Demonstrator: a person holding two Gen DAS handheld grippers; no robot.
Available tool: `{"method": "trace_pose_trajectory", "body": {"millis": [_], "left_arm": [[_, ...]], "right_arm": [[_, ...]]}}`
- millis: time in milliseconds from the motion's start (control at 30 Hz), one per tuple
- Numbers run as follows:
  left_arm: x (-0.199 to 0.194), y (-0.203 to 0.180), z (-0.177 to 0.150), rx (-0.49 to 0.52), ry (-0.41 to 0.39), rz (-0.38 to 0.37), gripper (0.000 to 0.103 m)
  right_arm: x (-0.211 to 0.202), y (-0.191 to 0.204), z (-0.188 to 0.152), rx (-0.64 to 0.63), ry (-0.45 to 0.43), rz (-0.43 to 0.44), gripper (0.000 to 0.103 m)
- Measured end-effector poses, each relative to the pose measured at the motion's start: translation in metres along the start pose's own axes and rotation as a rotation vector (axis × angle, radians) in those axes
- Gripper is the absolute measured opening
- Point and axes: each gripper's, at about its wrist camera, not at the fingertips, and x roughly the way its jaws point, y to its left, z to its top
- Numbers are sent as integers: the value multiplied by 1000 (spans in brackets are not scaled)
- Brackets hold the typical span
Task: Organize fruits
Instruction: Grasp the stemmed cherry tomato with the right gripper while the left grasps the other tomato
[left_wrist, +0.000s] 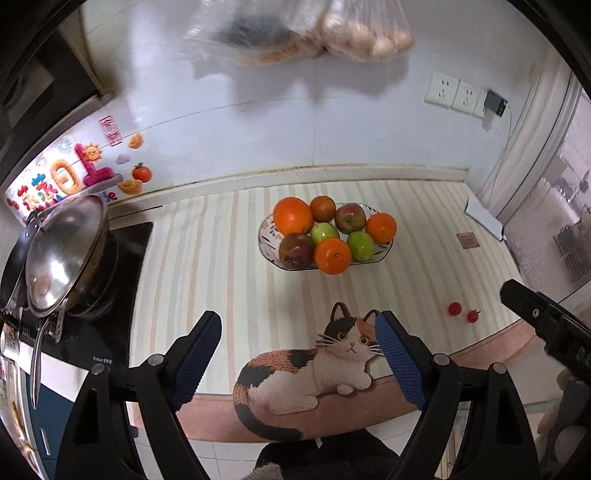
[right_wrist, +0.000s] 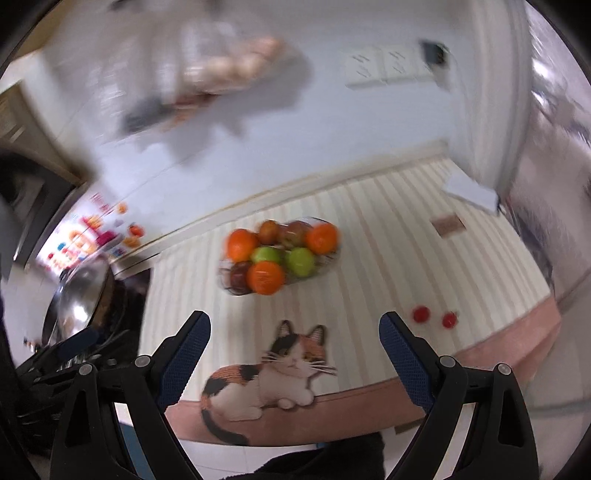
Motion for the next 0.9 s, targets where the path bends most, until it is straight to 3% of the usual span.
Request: {"method": "trace_pose_trajectory", "body": {"millis": [200, 267, 333, 533, 633, 800, 900], "left_arm": [[54, -51, 13, 69, 81, 1, 85], [76, -74, 16, 92, 115, -7, 85], [105, -101, 18, 128, 171, -26, 85], [167, -160, 15, 192, 296, -31, 85], [190, -182, 12, 208, 352, -36, 83], [211, -203, 9, 206, 412, -72, 78], [218, -215, 8, 198, 448, -118, 78]], "right_arm": [[66, -108, -5, 169, 84, -109, 91], [93, -142, -12, 209, 135, -116, 76], [114, -165, -18, 226, 166, -108, 70], [165, -204, -32, 184, 233, -117, 56], [182, -217, -30, 190, 239, -99, 42], [199, -227, -25, 184, 249, -91, 40], [206, -224, -24, 139, 242, -85, 33]]}}
